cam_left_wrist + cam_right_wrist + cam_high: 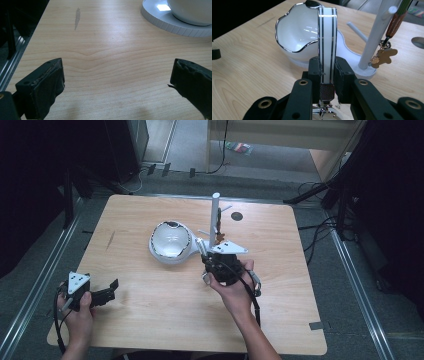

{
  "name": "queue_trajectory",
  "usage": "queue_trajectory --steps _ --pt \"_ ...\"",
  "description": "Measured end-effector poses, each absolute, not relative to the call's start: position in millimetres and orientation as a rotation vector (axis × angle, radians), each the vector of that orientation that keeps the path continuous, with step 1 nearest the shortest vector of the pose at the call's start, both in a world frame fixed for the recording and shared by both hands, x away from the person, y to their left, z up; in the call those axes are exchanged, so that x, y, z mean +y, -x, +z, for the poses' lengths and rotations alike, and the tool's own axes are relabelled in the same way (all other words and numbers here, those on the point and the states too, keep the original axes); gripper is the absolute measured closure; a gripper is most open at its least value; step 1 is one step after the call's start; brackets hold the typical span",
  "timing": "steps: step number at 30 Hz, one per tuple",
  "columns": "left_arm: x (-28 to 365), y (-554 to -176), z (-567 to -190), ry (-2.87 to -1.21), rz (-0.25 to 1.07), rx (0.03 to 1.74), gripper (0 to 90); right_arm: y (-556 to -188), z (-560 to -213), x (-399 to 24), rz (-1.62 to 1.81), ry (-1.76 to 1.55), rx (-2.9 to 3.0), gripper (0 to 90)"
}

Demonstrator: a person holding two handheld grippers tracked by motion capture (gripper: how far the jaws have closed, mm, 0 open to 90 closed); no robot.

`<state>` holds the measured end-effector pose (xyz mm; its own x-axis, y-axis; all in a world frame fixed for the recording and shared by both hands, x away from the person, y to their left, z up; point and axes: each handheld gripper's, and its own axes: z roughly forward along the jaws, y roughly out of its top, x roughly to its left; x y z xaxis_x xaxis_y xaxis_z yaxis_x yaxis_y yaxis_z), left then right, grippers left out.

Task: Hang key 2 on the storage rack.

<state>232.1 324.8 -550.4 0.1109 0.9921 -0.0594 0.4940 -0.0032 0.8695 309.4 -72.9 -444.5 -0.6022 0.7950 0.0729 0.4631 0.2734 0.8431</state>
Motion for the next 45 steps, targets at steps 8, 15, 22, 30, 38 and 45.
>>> queue_trajectory --steps 8,15,22,30,38,45 --pt "325 -232 -550 -1.608 0.807 1.488 0.0 -310 -440 -81 1.327 -1.136 2.129 77.7" --pt "325 -232 -550 -1.606 0.809 1.488 0.0 -315 -439 -89 1.378 -1.133 2.094 77.7" --pt "324 -232 -551 -1.605 0.808 1.489 0.0 -318 -437 -96 1.422 -1.139 2.07 77.7" --pt "324 -232 -550 -1.605 0.807 1.49 0.0 -324 -437 -103 1.465 -1.161 2.053 77.7" --pt "324 -232 -550 -1.61 0.807 1.49 0.0 -334 -441 -108 1.511 -1.214 2.05 77.7" --pt "324 -232 -550 -1.61 0.807 1.489 0.0 -345 -445 -109 1.548 -1.259 2.058 77.7"
